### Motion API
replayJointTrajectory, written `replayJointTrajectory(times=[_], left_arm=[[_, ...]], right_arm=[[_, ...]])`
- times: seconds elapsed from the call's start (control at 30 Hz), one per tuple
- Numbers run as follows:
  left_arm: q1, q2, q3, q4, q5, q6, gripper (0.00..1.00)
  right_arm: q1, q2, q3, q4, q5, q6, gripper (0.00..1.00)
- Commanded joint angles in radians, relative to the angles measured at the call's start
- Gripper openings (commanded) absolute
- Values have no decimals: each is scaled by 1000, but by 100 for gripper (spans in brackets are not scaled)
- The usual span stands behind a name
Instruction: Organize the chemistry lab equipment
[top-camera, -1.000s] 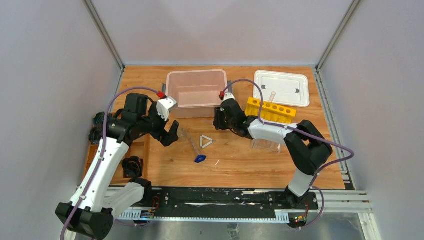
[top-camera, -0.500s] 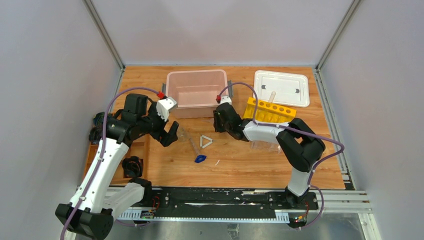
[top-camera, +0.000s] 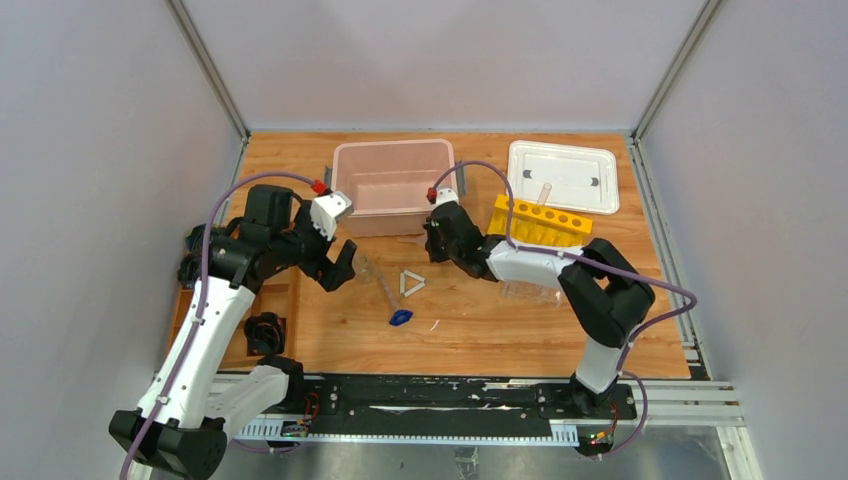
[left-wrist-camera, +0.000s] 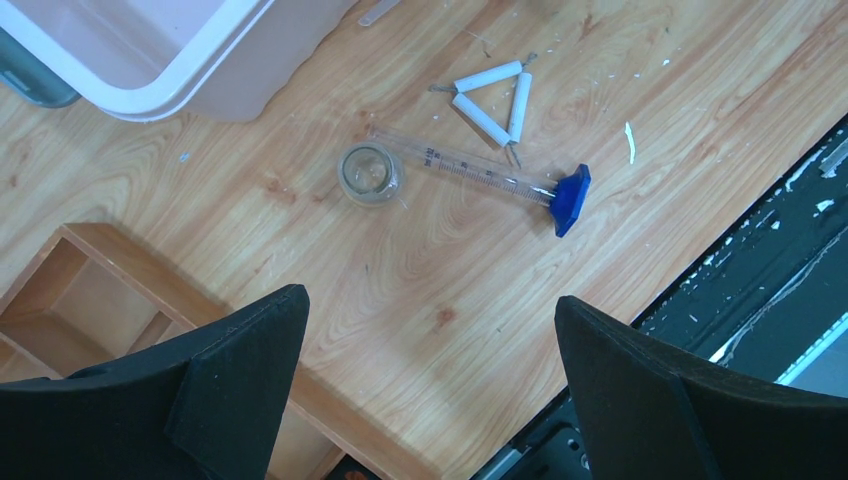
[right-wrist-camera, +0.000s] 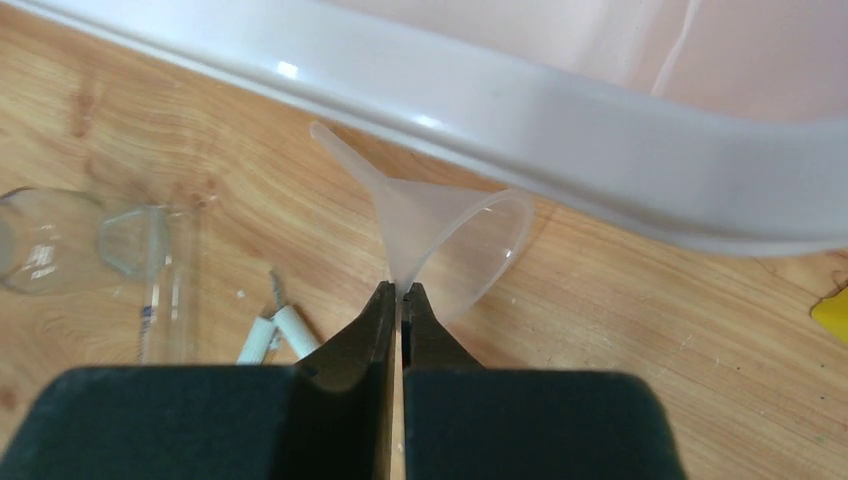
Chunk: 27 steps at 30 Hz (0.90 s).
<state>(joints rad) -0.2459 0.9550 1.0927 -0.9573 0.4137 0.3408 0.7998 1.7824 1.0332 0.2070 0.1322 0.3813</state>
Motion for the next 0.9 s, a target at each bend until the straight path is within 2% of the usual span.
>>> replayJointTrajectory(times=[0.0,0.27,0.47,0.63,0.87], left_arm=[[-6,-14,39,-6,-6,6,100],[-6,-1,21,-6,-12,28,100],[-6,21,19,-4,-21,37,100],[-6,23,21,-4,-7,28,100],[-6,8,13,-6,-36,49,100]], right_arm=[[23,-115,-6,-48,-35,-23,0],[29,-360,-22,-311,-232,32,0],[21,-476,82,-459,-200,15,0],[-22,-357,313,-561,-173,-24,0],[-120,21,739,-772,-186,-28,0]])
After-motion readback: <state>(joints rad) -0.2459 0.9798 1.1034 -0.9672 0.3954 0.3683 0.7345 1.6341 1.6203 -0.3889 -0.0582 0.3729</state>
